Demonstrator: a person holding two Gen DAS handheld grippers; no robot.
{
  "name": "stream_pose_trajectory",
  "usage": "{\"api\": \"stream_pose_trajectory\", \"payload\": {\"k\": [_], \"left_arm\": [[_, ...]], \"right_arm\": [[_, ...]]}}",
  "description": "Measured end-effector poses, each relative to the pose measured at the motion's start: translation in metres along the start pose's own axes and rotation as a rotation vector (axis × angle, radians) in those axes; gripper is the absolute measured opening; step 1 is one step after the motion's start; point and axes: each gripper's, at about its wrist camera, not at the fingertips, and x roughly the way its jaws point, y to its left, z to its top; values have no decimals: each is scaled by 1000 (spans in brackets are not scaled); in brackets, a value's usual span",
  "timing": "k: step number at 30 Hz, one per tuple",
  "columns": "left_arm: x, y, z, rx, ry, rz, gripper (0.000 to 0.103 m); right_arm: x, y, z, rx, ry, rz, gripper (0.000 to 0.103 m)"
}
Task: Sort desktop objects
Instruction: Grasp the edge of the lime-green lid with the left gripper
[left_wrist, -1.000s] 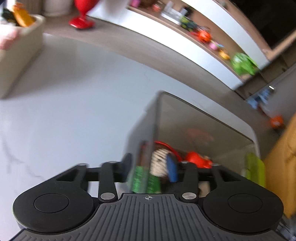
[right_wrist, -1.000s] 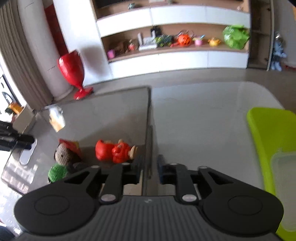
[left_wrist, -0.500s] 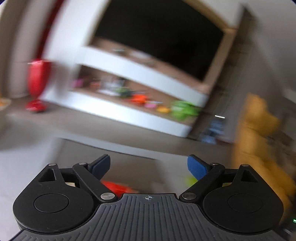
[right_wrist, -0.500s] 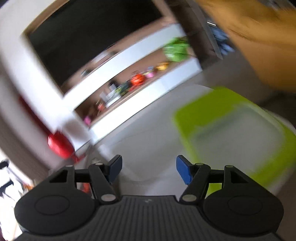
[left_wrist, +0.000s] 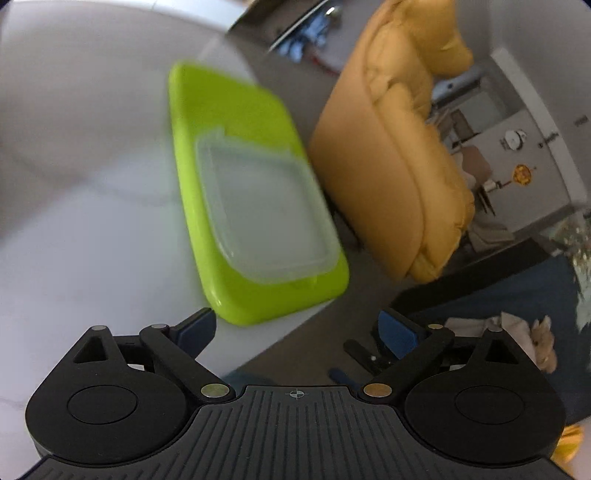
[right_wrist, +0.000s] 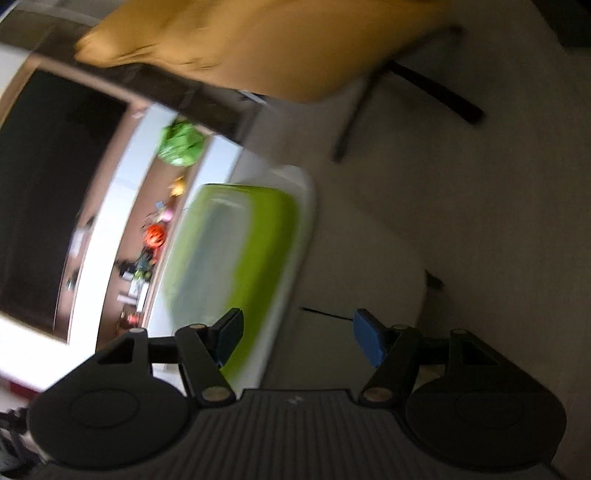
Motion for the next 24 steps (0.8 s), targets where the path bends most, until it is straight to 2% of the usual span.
{"api": "stream_pose_trajectory", "payload": {"k": [2,5,7,9,13,16,17,18,19,21,24], "left_arm": [[21,20,4,-77,27,-37,98],[49,45,7,-183,80,-85,98],[63,55,3,-208,115,-92,98],[69,61,-1,-205,101,-91,98],[69,71,4,-252,2,-164,98],[77,67,14,-235,18,-132,96],[78,64,17,-232,29,-113,84],[81,63,19,-231,40,-86,49],[84,63,19,-238,61,-80,37],[90,70,17,-282,112,-119,32],[98,71,8,-318,154,-151,31]], "right_arm": [[3,-5,1,19,-4,47,69],[1,-8,-2,8,-68,109,70],[1,-15,-4,17,-96,124,72],[1,-23,-5,20,-109,150,72],[2,-22,-10,-15,-93,235,72],[4,-16,-15,-38,-61,295,72],[6,-16,-17,-33,-56,304,72],[8,-16,-20,-25,-59,302,72],[9,-17,-22,-17,-68,292,72],[9,-22,-26,-11,-96,253,72],[11,-34,-28,23,-106,203,72]]}}
